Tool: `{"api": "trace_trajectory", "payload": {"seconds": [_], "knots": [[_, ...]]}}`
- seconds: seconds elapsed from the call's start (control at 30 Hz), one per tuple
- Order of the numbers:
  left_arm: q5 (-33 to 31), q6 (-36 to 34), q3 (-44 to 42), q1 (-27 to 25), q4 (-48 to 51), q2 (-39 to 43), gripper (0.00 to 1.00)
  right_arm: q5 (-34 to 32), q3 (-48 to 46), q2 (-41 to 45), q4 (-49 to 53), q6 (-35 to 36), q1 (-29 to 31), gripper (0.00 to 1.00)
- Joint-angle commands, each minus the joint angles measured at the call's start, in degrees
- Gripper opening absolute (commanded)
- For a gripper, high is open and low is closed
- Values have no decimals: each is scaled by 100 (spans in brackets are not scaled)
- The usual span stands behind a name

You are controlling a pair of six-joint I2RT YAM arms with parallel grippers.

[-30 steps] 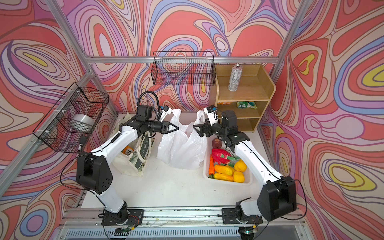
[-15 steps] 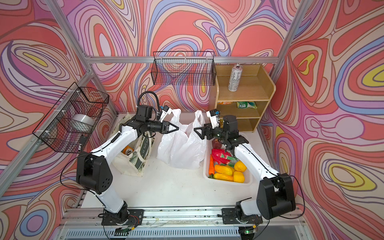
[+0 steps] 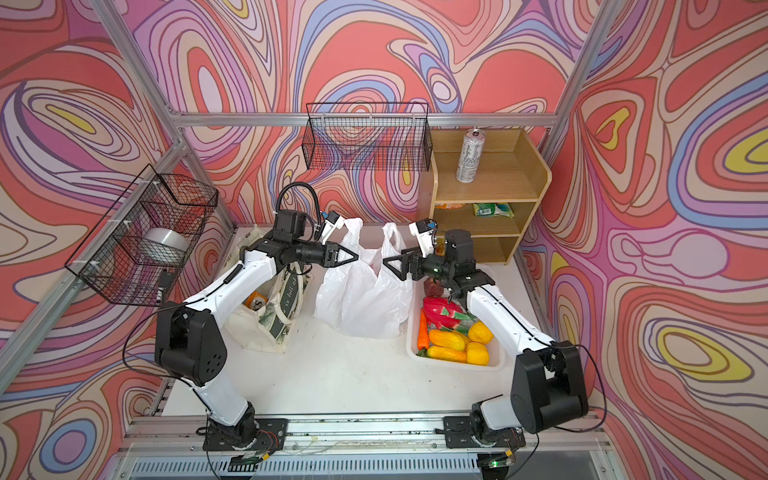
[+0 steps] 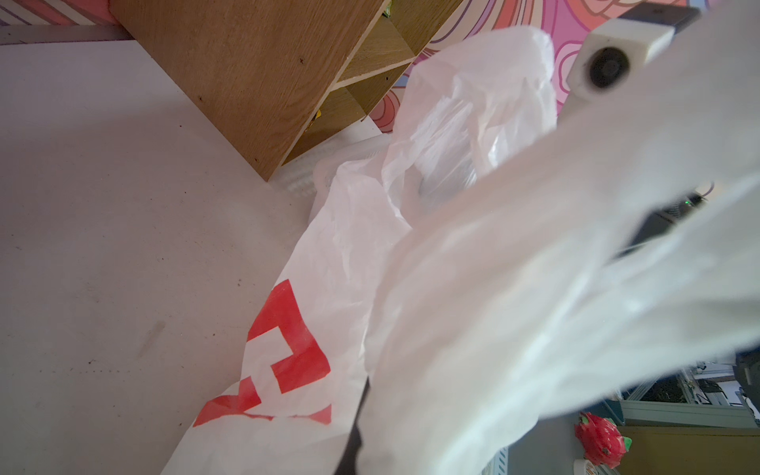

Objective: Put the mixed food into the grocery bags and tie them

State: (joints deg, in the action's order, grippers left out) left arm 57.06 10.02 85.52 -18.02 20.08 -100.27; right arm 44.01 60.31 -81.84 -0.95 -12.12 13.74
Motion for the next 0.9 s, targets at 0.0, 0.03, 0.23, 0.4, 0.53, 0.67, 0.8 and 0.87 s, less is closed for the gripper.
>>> {"api": "trace_trajectory", "payload": {"seconds": [0.0, 0.03, 0.23, 0.4, 0.53, 0.67, 0.8, 0.87], "knots": [[147, -167, 193, -16, 128, -102, 0, 27, 174, -151, -136, -36, -11, 98], [155, -167, 201, -13, 136, -100, 0, -32, 203, -178, -125, -36, -11, 98], [168, -158, 246, -15, 166, -141, 0, -196, 253, -363, -195, -79, -10, 72], [148, -158, 203, -16, 204, -165, 0, -18, 219, -352, -351, -189, -11, 14], [126, -83, 187, -10, 206, -163, 0, 40, 209, -307, -362, -271, -11, 0], [-4, 219, 196, -17, 101, -113, 0, -84, 205, -332, -302, -277, -11, 0], [-90, 611, 68, -16, -292, -7, 0, -177, 141, -200, -392, -282, -11, 0], [-112, 814, 36, -17, -325, 52, 0, -293, 134, -159, -400, -305, -10, 0]]}}
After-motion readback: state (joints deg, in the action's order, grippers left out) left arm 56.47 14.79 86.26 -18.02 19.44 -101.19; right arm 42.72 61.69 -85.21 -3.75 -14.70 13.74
